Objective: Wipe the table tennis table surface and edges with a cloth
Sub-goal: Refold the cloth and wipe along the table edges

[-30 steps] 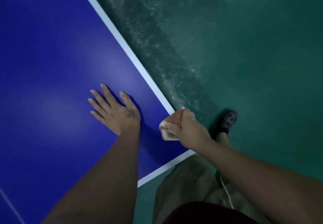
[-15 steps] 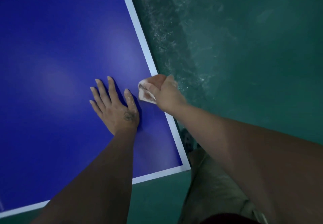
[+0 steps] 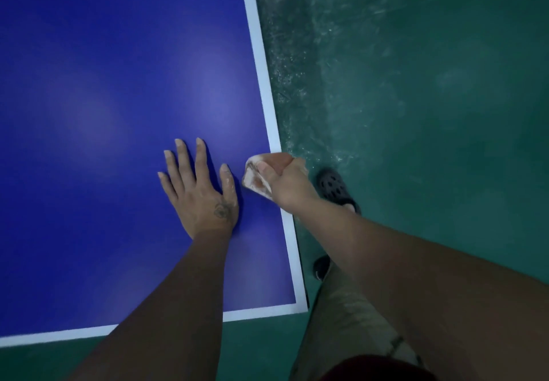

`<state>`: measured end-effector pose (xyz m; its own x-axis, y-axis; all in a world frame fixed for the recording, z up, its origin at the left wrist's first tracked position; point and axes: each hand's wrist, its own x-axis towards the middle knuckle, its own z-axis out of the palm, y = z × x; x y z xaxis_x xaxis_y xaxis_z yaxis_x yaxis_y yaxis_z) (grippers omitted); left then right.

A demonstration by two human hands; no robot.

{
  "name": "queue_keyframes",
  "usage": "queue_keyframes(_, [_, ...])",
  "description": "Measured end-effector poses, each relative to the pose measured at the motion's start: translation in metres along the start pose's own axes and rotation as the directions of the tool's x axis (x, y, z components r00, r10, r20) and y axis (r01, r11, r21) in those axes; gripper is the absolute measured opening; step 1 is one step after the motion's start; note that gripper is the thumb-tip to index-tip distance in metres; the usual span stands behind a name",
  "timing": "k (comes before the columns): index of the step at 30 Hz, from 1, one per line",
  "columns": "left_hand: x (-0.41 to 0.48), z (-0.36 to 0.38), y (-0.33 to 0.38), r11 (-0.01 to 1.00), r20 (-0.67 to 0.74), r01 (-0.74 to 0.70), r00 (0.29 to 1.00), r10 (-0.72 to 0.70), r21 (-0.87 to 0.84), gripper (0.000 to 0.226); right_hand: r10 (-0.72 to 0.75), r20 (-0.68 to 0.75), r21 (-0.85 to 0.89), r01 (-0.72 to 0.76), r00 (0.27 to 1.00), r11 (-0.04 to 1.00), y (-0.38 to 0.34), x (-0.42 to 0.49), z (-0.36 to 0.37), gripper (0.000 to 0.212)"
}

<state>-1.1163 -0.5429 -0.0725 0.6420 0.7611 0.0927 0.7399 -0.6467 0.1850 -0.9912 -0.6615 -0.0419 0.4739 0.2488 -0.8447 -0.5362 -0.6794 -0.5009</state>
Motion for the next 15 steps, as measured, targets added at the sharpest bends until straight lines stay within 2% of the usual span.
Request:
queue_keyframes(5, [0.001, 0.001, -0.002, 1.000, -0.001, -0.003, 1.000, 0.003, -0.017, 0.062, -0.050, -0.014, -0.016, 0.050, 0.999, 0.999, -0.069, 0.035, -0.015, 0.089])
queue_keyframes(10, [-0.001, 0.003, -0.006, 0.999, 0.031, 0.007, 1.000, -0.006, -0.039, 0.062, -0.005, -0.005, 0.011, 0.005, 1.000, 1.000, -0.118, 0.062, -0.024, 0.094])
queue_keyframes(15, [-0.001, 0.004, -0.006, 0.999, 0.051, 0.024, 0.998, -0.021, -0.049, 0.060, -0.013, 0.011, -0.040, 0.013, 1.000, 0.999, -0.117, 0.066, -0.032, 0.095])
